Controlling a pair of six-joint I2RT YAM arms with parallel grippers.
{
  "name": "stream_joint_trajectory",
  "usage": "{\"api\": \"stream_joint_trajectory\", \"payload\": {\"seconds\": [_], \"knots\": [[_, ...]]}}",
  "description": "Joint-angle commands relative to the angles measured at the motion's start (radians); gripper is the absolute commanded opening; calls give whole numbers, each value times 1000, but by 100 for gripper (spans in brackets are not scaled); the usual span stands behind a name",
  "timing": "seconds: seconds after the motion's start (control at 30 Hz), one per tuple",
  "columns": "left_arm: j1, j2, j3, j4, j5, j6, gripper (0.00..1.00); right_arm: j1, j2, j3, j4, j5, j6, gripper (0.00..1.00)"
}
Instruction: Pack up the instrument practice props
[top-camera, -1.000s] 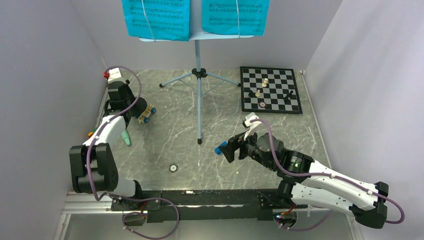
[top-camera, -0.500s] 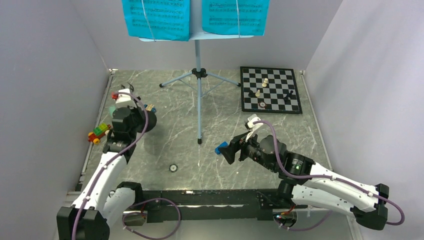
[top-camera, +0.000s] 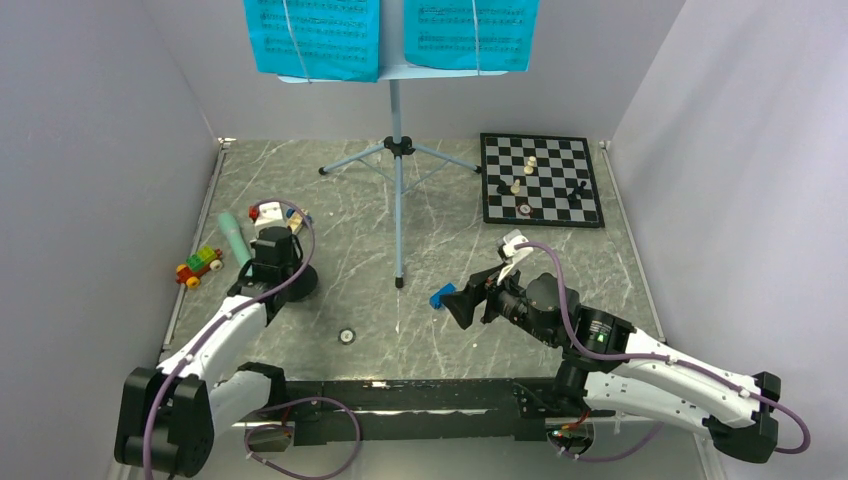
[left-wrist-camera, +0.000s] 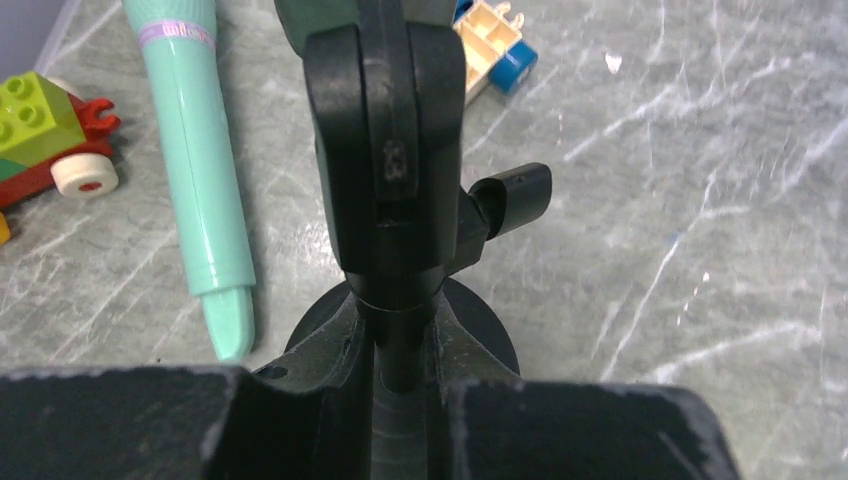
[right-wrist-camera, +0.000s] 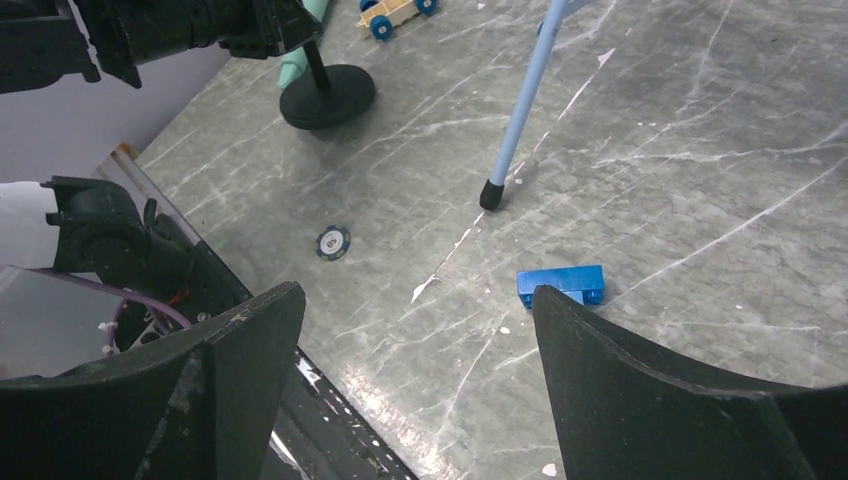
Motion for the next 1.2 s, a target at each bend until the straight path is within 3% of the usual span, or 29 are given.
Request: {"api": "stream_joint_trajectory", "payload": {"seconds": [0.0, 0.07, 0.23, 0.4, 0.7, 1.17], "knots": [[12, 45, 18, 162, -90, 11, 0, 0, -18, 3, 7, 31, 6, 89], [21, 70, 29, 191, -99, 26, 0, 0, -24, -1, 10, 35, 5, 89], [48, 208, 157, 58, -77, 33, 0, 0, -43, 8, -17, 49, 2, 89], [48, 259, 215, -44, -73, 25, 17, 0, -67, 10, -36, 67, -4, 89], [48, 175, 153, -79, -54, -2, 60, 0, -84, 24, -66, 76, -6, 89], [40, -194, 223, -359, -2, -35, 79, 0, -41, 33, -83, 50, 23, 89]]}}
